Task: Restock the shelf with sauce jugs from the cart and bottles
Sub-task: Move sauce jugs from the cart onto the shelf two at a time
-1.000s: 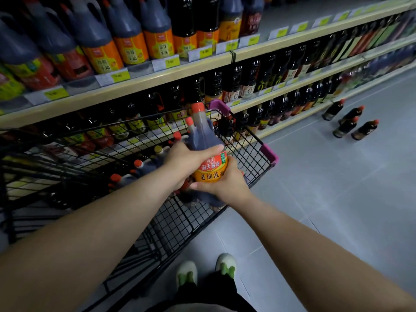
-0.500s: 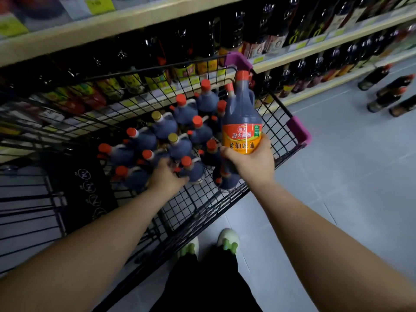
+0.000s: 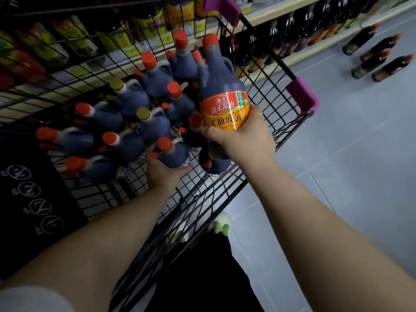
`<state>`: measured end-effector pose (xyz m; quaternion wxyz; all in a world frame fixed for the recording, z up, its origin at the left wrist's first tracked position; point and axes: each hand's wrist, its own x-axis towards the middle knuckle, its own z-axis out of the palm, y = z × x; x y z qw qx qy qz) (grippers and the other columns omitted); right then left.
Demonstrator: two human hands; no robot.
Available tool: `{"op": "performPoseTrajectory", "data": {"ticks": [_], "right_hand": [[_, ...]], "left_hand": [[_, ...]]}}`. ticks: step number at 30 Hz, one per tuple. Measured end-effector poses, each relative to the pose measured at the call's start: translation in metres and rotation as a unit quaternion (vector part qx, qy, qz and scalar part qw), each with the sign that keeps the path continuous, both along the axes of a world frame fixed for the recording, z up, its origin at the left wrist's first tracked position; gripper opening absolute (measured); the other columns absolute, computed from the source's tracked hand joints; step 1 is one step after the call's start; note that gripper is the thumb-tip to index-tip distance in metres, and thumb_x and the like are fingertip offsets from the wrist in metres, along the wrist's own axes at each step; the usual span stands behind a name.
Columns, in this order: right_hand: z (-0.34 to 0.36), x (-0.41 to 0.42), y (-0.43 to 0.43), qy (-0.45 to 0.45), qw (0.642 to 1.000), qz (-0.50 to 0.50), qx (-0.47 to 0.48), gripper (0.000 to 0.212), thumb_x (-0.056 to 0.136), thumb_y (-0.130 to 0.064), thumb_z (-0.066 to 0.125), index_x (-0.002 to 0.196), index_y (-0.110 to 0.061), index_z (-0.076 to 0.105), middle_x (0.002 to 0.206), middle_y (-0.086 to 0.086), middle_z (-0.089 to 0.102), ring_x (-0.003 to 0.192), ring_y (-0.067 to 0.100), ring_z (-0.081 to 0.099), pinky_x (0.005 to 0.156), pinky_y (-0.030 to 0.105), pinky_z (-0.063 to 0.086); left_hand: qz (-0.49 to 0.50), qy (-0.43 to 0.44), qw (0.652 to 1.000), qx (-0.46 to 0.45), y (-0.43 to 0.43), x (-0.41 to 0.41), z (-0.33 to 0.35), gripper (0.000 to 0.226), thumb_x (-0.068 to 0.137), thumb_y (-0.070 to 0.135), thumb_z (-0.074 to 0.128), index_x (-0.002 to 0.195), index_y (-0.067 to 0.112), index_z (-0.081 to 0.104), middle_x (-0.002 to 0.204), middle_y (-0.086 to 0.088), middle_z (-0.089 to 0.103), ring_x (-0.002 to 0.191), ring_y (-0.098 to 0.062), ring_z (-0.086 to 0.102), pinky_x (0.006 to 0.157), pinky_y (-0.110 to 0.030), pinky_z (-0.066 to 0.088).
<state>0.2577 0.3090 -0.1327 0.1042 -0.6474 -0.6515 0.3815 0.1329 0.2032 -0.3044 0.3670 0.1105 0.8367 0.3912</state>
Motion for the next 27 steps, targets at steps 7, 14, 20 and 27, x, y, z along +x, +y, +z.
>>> {"op": "performPoseTrajectory", "data": {"ticks": [7,14,20,27], "right_hand": [[0.001,-0.001,-0.001,-0.025,1.000,0.012,0.006,0.090,0.055,-0.058,0.080,0.130,-0.027,0.040,0.110,-0.010,0.058,0.096,0.015,0.059,0.082,0.038,0.053],[0.001,0.001,-0.009,-0.030,0.999,0.023,0.035,0.092,0.053,-0.056,0.081,0.131,-0.029,0.041,0.110,-0.008,0.061,0.097,0.017,0.060,0.081,0.034,0.052],[0.009,0.004,-0.020,-0.033,0.997,0.042,0.048,0.096,0.053,-0.056,0.081,0.134,-0.028,0.038,0.117,-0.006,0.060,0.104,0.019,0.059,0.086,0.040,0.052],[0.033,0.007,-0.025,0.073,0.996,-0.029,-0.044,0.085,0.055,-0.047,0.086,0.126,-0.025,0.044,0.109,-0.005,0.062,0.097,0.019,0.063,0.089,0.045,0.054]], "left_hand": [[0.078,0.061,0.995,0.023,0.009,0.013,0.003,0.097,0.047,0.026,0.094,0.129,0.025,0.042,0.119,0.003,0.062,0.095,-0.010,0.056,0.080,-0.019,0.043],[0.043,0.063,0.997,-0.001,0.003,0.008,0.016,0.087,0.054,0.022,0.090,0.124,0.016,0.039,0.118,-0.005,0.060,0.102,-0.024,0.060,0.079,-0.026,0.042],[-0.018,0.062,0.998,-0.015,-0.010,-0.007,0.066,0.095,0.050,0.039,0.091,0.127,0.016,0.042,0.122,-0.005,0.061,0.109,-0.026,0.059,0.084,-0.028,0.045],[-0.070,0.054,0.995,0.038,-0.017,-0.032,0.154,0.095,0.036,0.049,0.090,0.117,0.021,0.049,0.113,0.007,0.061,0.101,-0.013,0.058,0.088,-0.031,0.049]]}}
